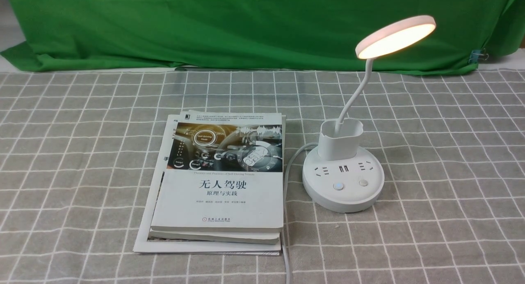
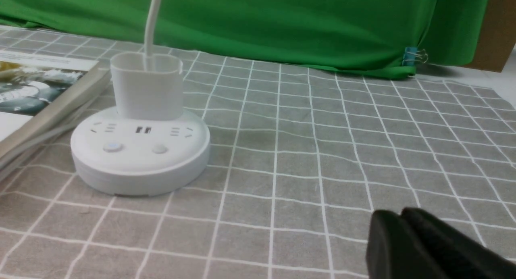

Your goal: Turn on the desk lamp on the grey coffee tablecloth with your hand.

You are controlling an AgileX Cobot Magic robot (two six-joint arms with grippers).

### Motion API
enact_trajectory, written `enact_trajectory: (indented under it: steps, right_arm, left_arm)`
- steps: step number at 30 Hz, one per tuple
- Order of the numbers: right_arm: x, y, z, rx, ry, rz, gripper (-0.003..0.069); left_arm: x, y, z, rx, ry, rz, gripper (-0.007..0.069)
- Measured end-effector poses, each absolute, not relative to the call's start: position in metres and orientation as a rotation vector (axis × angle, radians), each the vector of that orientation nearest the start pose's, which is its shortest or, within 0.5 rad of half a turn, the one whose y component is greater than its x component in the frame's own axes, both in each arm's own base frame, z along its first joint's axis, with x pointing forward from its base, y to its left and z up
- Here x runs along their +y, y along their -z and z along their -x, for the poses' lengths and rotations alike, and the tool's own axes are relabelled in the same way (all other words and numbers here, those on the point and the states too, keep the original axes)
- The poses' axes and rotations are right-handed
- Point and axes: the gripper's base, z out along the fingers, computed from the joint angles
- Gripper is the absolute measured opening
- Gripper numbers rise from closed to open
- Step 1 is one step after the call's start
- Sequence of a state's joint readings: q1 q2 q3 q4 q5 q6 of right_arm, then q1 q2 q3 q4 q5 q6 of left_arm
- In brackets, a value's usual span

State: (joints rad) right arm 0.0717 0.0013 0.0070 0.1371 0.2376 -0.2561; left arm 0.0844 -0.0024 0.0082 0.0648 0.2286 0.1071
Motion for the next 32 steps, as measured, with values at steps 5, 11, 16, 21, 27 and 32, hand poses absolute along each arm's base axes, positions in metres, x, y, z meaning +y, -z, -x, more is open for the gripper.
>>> enact_trajectory:
  steps: [5,11,16,21,27,32]
  right_arm:
    - [0.0069,-0.1894,-0.0554,1.717,0.010,0.191,0.0091]
    - [0.0069,-0.1894,-0.0554,1.717,0.010,0.191,0.0113]
    - [0.0069,-0.1894,-0.0554,1.717,0.010,0.191,0.0123]
    - [0.0069,-0.1894,-0.0554,1.717,0.010,0.191,0.0137]
    - [0.0069,-0.1894,-0.0554,1.717,0.010,0.191,0.0152]
    - [0.0069,-0.1894,-0.0554,1.717,0.010,0.191,0.0162]
  left_arm:
    - [0.0060,-0.1899,-0.0553,1.720,-0.201,-0.063,0.0019]
    - [0.0060,-0.1899,-0.0553,1.720,-0.201,-0.063,0.0019]
    - [0.0060,-0.1899,-0.0553,1.720,-0.201,-0.063,0.0019]
    - [0.0060,-0.1899,-0.0553,1.720,-0.201,-0.063,0.0019]
    - [0.0060,-0.1899,-0.0553,1.720,-0.201,-0.063,0.0019]
    - [0.0060,-0.1899,-0.0553,1.720,-0.201,-0.063,0.0019]
